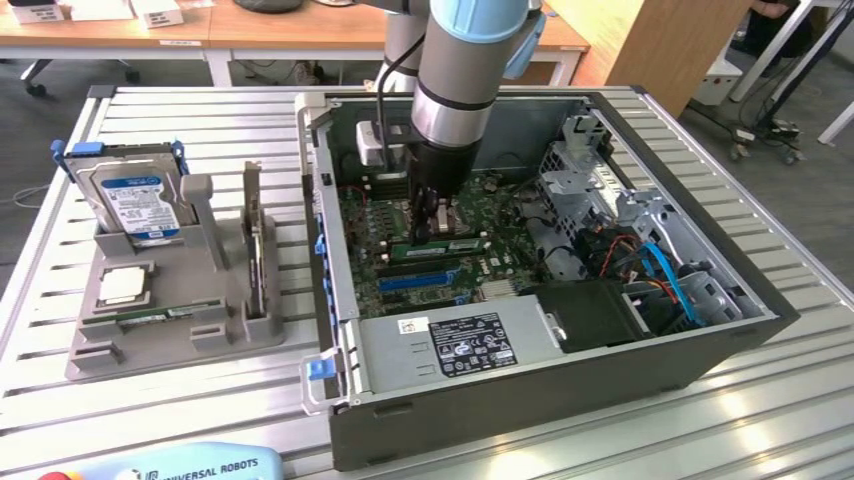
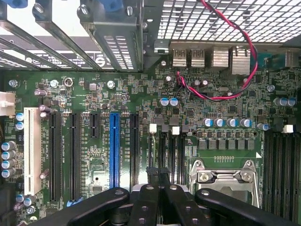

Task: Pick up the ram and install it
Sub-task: 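Press down the ram until it locks into place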

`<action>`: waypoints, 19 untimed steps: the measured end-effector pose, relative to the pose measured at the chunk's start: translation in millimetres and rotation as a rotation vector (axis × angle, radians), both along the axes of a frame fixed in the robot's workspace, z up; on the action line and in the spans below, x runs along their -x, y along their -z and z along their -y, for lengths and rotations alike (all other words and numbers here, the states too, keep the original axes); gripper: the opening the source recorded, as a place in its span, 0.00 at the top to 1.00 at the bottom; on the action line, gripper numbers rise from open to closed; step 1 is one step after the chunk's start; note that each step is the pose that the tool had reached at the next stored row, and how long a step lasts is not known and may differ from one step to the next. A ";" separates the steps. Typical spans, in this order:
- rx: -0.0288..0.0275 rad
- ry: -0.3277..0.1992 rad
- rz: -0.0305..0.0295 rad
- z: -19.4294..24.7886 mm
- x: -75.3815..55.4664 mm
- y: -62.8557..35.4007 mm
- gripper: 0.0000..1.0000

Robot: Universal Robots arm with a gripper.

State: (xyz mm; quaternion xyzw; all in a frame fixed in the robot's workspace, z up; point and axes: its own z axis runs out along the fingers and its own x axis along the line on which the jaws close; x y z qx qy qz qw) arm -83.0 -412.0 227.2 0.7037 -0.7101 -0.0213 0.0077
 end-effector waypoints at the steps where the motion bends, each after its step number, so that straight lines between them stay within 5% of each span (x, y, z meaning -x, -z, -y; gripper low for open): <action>1: 0.0001 0.000 0.0000 0.0 0.0 0.0 0.90; 19: -0.0003 0.000 0.0002 -0.1 0.0 3.2 0.90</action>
